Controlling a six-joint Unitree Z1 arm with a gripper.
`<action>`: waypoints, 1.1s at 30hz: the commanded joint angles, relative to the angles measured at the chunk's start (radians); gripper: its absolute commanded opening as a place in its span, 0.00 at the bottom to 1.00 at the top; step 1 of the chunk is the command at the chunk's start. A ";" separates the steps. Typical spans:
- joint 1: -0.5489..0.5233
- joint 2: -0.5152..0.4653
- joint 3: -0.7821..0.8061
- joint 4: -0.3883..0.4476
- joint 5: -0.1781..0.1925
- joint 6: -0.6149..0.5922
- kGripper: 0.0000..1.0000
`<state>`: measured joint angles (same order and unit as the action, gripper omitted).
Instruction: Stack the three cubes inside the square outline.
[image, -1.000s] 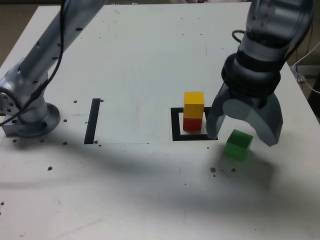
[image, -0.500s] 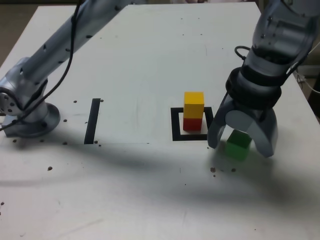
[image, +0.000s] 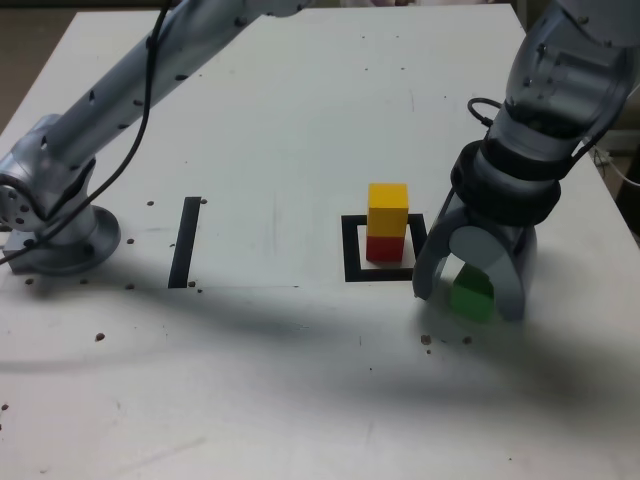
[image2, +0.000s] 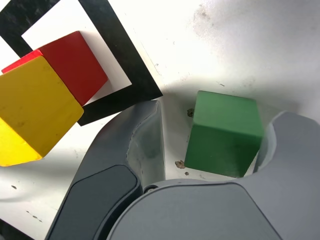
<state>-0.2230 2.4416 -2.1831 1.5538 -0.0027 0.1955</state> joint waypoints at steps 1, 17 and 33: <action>-0.002 0.005 -0.001 0.014 0.001 -0.002 0.38; -0.004 0.005 -0.001 0.009 -0.001 -0.002 0.30; -0.012 -0.113 -0.036 0.051 0.077 -0.002 0.29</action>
<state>-0.2330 2.3505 -2.2079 1.5764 0.0675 0.1949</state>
